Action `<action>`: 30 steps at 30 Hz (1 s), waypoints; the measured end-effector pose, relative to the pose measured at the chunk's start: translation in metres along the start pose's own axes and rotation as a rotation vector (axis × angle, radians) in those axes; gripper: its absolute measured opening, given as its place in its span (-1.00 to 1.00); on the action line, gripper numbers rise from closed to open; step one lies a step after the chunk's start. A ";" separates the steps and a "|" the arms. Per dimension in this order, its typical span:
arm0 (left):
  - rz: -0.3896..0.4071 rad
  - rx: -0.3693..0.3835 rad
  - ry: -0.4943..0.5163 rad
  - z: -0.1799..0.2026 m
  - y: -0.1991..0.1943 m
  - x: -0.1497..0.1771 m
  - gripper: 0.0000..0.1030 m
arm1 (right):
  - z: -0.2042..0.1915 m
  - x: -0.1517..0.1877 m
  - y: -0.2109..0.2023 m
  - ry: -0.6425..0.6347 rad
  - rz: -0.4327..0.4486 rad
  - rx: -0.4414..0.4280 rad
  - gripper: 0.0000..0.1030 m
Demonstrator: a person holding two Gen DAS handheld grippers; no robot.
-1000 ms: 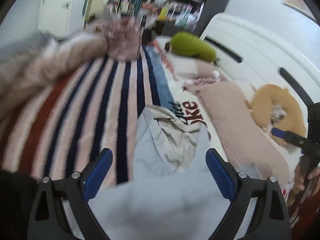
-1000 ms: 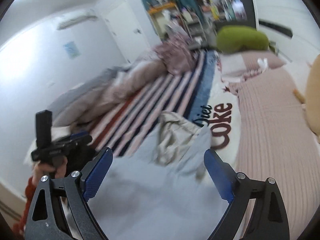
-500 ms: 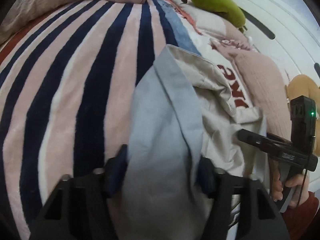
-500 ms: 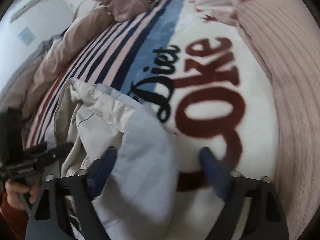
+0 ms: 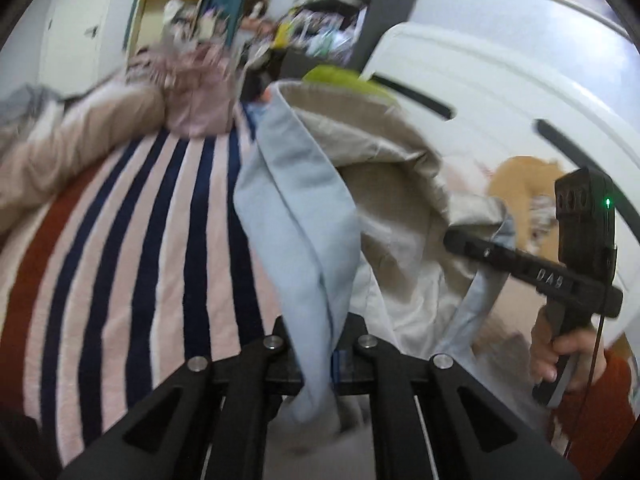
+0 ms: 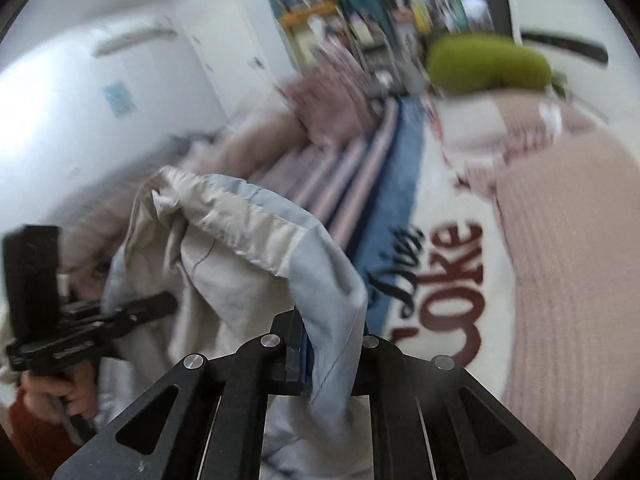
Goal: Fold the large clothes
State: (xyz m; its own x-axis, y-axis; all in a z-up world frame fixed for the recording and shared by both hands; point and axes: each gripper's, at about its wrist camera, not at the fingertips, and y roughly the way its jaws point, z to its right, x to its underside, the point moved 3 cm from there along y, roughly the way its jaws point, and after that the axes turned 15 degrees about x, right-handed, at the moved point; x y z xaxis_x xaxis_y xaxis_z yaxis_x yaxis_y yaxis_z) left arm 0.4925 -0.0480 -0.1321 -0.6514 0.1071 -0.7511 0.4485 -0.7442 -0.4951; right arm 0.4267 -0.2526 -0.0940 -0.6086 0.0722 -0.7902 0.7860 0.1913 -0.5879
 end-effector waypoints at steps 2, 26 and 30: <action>0.008 0.017 0.005 0.012 -0.025 0.015 -0.89 | -0.019 0.012 -0.039 -0.048 0.036 -0.048 -0.94; 0.023 0.120 -0.026 0.073 -0.146 0.110 0.46 | -0.066 0.228 -0.123 -0.412 -0.374 -0.155 0.59; -0.125 0.125 -0.011 0.077 -0.087 0.133 -0.05 | -0.072 0.204 -0.168 -0.332 -0.215 -0.242 0.22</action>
State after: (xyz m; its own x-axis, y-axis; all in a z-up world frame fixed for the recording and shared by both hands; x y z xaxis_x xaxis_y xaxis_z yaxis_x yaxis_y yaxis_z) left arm 0.3194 -0.0197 -0.1549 -0.7042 0.1970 -0.6822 0.2847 -0.8017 -0.5255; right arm 0.1627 -0.1998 -0.1445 -0.6565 -0.3039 -0.6904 0.5736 0.3933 -0.7186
